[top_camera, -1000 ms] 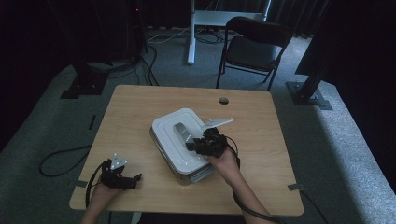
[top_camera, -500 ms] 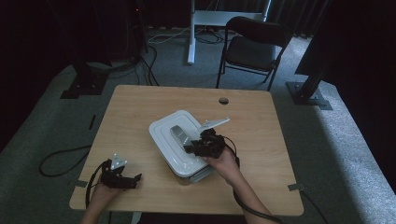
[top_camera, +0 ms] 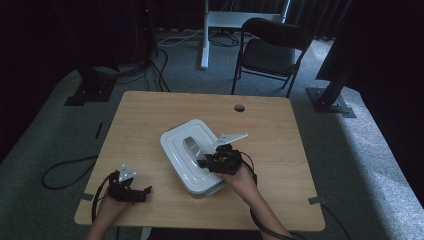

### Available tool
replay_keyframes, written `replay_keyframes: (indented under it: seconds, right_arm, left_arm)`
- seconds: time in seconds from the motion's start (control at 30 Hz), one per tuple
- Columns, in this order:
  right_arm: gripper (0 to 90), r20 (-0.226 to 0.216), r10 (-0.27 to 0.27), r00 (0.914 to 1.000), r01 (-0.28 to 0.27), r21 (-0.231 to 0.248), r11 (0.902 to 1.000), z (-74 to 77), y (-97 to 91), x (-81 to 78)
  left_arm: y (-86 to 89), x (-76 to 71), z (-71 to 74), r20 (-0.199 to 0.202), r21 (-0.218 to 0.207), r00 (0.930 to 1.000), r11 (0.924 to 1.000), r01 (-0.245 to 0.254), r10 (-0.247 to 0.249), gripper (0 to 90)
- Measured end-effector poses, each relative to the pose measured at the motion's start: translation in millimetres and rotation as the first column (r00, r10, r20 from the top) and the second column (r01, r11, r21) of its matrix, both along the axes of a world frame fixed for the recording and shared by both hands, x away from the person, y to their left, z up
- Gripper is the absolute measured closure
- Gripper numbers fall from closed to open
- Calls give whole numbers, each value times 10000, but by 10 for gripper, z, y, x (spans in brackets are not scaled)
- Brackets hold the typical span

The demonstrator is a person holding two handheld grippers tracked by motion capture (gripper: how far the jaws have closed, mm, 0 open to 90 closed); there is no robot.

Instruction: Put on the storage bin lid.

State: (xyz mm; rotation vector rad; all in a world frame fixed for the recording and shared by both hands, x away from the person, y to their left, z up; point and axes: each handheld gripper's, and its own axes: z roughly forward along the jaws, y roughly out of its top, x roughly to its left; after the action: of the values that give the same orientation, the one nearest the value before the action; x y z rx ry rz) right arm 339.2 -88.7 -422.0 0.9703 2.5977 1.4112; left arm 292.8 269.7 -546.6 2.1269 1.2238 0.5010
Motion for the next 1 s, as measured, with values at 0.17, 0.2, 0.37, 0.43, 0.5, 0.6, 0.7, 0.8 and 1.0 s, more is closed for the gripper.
replay_keyframes:
  seconds: [0.17, 0.2, 0.37, 0.43, 0.5, 0.6, 0.7, 0.8, 1.0]
  right_arm:
    - [522, -72, 184, 9998, -181, 354, 9992, 29, -31, -14]
    - [504, -20, 145, 9999, -144, 382, 9992, 47, -40, -17]
    - [401, 246, -1, 9997, -21, 886, 9961, 187, -149, -24]
    - [357, 319, -186, 9993, 151, 1067, 9942, 231, -205, -13]
    - [300, 390, -420, 9984, 373, 1144, 9927, 262, -282, 22]
    - [226, 268, -692, 9972, 646, 1444, 9874, 266, -386, 68]
    - [182, 373, -961, 9947, 889, 1601, 9831, 258, -488, 103]
    - [147, 480, -1719, 9839, 1601, 1878, 9691, 230, -604, 165]
    - [133, 537, -3103, 9491, 2949, 1943, 9356, 95, -874, 353]
  left_arm:
    - [-1, 1, 0, -1, -17, 10000, 10000, -6, 6, 2]
    - [-1, 1, 0, -1, -16, 10000, 10000, -8, 8, 2]
    - [-3, 1, -1, 11, -26, 10000, 10000, -26, 26, 2]
    - [-5, 2, -1, 10, -26, 10000, 10000, -40, 40, 2]
    - [-9, 5, -1, 7, -32, 10000, 10000, -65, 65, 2]
    - [-13, 6, 0, -5, -33, 9999, 9999, -105, 105, 2]
    - [-19, 18, 8, -65, 34, 9997, 9997, -254, 254, 2]
    - [-41, 38, 28, -90, 193, 9989, 9988, -452, 453, 3]
    - [-59, 69, 117, 291, 37, 9957, 9961, -880, 878, 3]
